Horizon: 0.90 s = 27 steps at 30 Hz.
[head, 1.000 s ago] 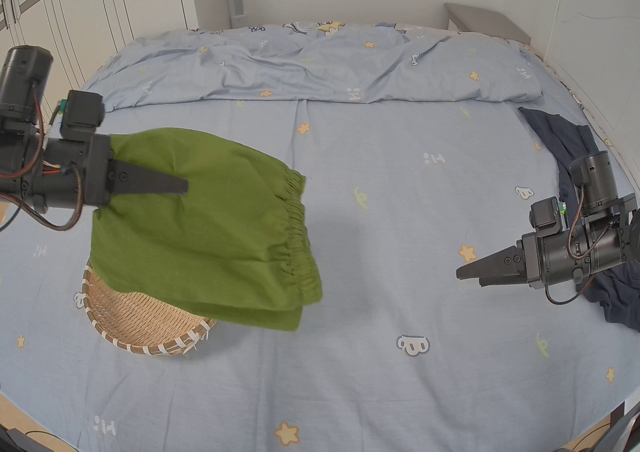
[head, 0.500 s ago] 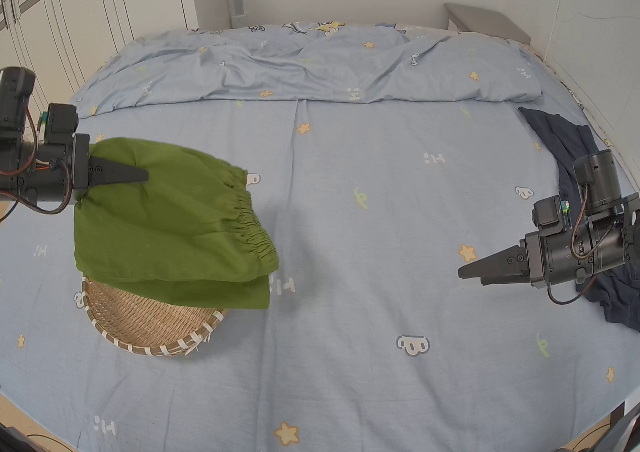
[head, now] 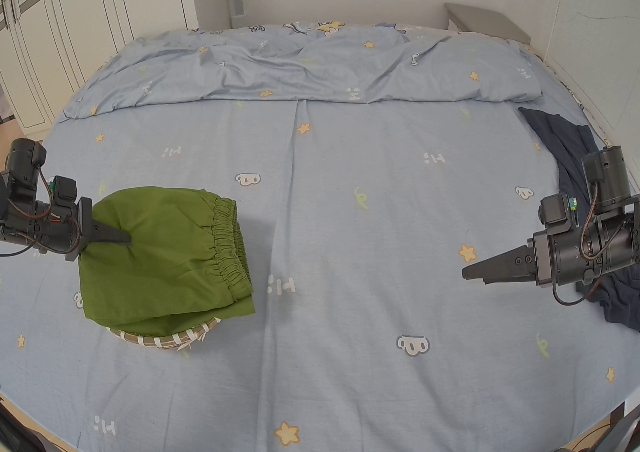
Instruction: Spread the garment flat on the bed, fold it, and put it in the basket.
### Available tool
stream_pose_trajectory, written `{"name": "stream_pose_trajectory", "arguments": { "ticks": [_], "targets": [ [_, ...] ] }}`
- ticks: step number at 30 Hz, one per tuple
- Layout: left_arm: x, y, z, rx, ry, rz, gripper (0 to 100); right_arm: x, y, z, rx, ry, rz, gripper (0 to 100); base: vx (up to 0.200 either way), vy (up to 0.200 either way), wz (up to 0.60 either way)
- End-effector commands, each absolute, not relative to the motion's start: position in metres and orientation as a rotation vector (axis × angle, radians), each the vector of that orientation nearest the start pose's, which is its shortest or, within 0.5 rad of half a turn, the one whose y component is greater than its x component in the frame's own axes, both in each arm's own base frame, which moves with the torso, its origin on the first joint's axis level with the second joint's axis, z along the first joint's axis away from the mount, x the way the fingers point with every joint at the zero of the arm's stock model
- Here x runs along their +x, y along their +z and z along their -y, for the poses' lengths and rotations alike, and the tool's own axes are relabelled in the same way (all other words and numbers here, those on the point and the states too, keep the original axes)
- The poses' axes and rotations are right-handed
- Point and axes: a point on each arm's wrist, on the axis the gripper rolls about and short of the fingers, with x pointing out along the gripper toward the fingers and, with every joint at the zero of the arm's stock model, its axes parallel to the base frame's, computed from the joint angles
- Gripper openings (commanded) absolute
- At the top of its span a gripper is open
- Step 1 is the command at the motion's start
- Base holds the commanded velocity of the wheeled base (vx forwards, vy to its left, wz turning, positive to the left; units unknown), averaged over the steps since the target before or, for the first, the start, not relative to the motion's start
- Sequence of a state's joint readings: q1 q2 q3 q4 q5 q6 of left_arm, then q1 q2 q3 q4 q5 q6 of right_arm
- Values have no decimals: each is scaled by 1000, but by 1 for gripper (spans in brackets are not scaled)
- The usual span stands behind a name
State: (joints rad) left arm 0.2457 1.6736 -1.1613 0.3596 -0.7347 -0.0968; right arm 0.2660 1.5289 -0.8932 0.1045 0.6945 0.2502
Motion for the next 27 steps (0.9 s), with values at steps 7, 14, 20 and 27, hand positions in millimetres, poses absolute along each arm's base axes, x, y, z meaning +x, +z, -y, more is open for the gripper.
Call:
{"name": "stream_pose_trajectory", "arguments": {
  "ticks": [7, 14, 20, 27],
  "targets": [
    [302, 163, -63, -523, -308, -943, 0, 228, 191, -82, 375, 836, -866, 100, 0, 0, 0],
    [313, 149, -65, -505, -230, -1002, 0, 229, 191, -82, 375, 837, -870, 100, 0, 0, 0],
    [316, 143, -66, -492, -194, -1023, 0, 229, 190, -82, 375, 837, -871, 100, 0, 0, 0],
    [317, 143, -66, -490, -154, -1068, 0, 228, 191, -82, 374, 838, -867, 100, 0, 0, 0]
  ]
}}
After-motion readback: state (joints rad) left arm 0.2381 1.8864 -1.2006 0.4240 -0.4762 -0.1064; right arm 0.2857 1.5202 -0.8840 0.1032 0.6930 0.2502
